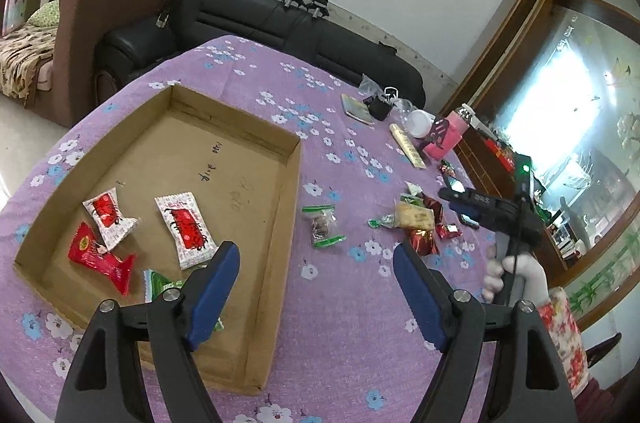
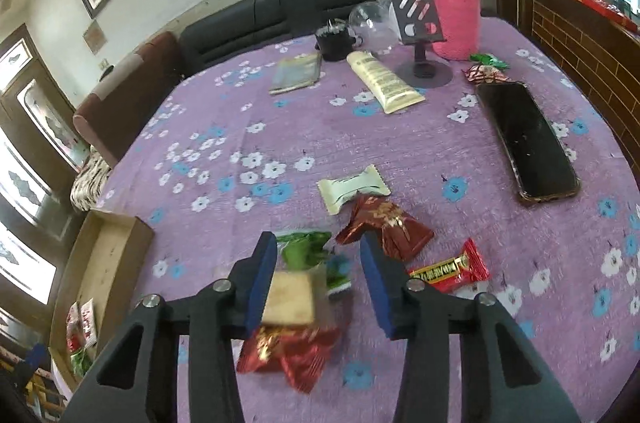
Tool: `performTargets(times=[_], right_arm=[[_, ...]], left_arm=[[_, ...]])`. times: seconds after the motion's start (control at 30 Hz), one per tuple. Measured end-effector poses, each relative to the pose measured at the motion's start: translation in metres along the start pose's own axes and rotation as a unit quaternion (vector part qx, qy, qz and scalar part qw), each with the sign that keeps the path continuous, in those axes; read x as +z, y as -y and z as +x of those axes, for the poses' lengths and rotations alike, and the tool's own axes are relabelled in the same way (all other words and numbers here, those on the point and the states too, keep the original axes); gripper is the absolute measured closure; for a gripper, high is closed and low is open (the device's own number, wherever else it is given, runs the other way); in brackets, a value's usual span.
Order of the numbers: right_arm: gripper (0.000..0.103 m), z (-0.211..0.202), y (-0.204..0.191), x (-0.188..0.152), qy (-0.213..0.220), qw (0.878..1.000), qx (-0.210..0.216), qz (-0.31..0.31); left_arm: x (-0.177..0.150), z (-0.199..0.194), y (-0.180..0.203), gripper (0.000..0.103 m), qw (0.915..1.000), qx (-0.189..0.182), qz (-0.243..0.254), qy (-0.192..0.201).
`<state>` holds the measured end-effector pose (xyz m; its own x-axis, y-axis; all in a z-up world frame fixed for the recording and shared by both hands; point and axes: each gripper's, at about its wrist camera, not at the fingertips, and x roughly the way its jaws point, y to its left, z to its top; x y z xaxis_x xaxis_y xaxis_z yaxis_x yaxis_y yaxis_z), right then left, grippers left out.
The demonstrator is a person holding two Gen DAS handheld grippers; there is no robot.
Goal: Organize snacks
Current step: 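Grasp the dark red foil candy with the right gripper while the left grasps the yellow cake bar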
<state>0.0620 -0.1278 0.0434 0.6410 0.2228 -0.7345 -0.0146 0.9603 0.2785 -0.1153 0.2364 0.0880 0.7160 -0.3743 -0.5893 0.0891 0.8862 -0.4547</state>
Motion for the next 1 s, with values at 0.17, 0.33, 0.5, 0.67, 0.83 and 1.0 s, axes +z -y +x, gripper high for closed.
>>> performTargets(times=[0.17, 0.33, 0.5, 0.67, 0.83, 1.0], right_arm=[[0.061, 0.032, -0.018, -0.002, -0.044, 0.999, 0.026, -0.015], [0.060, 0.034, -0.040, -0.027, -0.121, 0.983, 0.134, -0.031], [0.060, -0.013, -0.044, -0.046, -0.130, 0.952, 0.269, -0.063], [0.060, -0.025, -0.012, -0.049, -0.078, 0.990, 0.106, -0.048], [0.045, -0.014, -0.007, -0.067, -0.063, 0.995, 0.080, -0.023], [0.041, 0.004, -0.028, -0.071, -0.046, 0.997, 0.035, -0.049]], left_arm=[[-0.001, 0.002, 0.003, 0.021, 1.0000, -0.001, 0.007, -0.004], [-0.002, 0.002, 0.001, 0.021, 0.9999, -0.001, 0.010, -0.008], [-0.004, 0.012, 0.004, 0.021, 0.9996, -0.010, 0.016, -0.019], [-0.011, 0.025, 0.021, 0.021, 0.9980, -0.022, 0.044, -0.039], [-0.020, 0.040, 0.043, 0.021, 0.9941, -0.022, 0.086, -0.062], [-0.026, 0.059, 0.069, 0.021, 0.9850, 0.002, 0.151, -0.083]])
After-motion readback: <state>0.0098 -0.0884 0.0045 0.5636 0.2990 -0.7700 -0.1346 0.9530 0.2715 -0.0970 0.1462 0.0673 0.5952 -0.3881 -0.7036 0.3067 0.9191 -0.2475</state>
